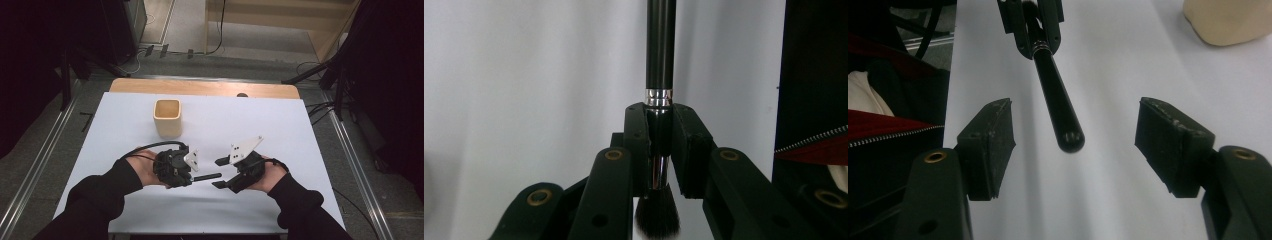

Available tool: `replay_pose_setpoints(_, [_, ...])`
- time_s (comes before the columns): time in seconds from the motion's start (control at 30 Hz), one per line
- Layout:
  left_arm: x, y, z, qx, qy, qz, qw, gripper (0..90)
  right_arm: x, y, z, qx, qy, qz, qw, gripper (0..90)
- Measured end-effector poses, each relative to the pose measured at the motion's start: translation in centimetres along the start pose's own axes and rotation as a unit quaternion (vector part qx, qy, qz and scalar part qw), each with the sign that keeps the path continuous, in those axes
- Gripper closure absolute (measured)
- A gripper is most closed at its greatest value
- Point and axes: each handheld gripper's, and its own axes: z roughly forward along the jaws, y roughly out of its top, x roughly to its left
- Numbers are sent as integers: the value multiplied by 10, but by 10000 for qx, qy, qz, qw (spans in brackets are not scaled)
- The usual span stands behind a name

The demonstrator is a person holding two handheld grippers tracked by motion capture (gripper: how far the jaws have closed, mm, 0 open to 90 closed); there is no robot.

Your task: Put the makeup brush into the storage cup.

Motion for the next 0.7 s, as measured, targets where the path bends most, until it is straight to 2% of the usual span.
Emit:
replay_pose_setpoints(0.23, [-3, 5, 3, 98, -32, 150, 9998, 790, -2, 4, 12, 183, 99, 53, 9998, 416])
replay_pose_setpoints(0.4, [-4, 6, 5, 181, -17, 221, 9996, 790, -2, 5, 18, 301, 285, 32, 9991, 531])
replay_pose_setpoints(0.6, [-5, 8, 8, 233, -40, 258, 9994, 790, 2, 7, 24, 418, 470, 15, 9980, 608])
replay_pose_setpoints(0.7, [-7, 9, 9, 249, -65, 365, 9990, 790, 2, 8, 28, 476, 566, -7, 9973, 660])
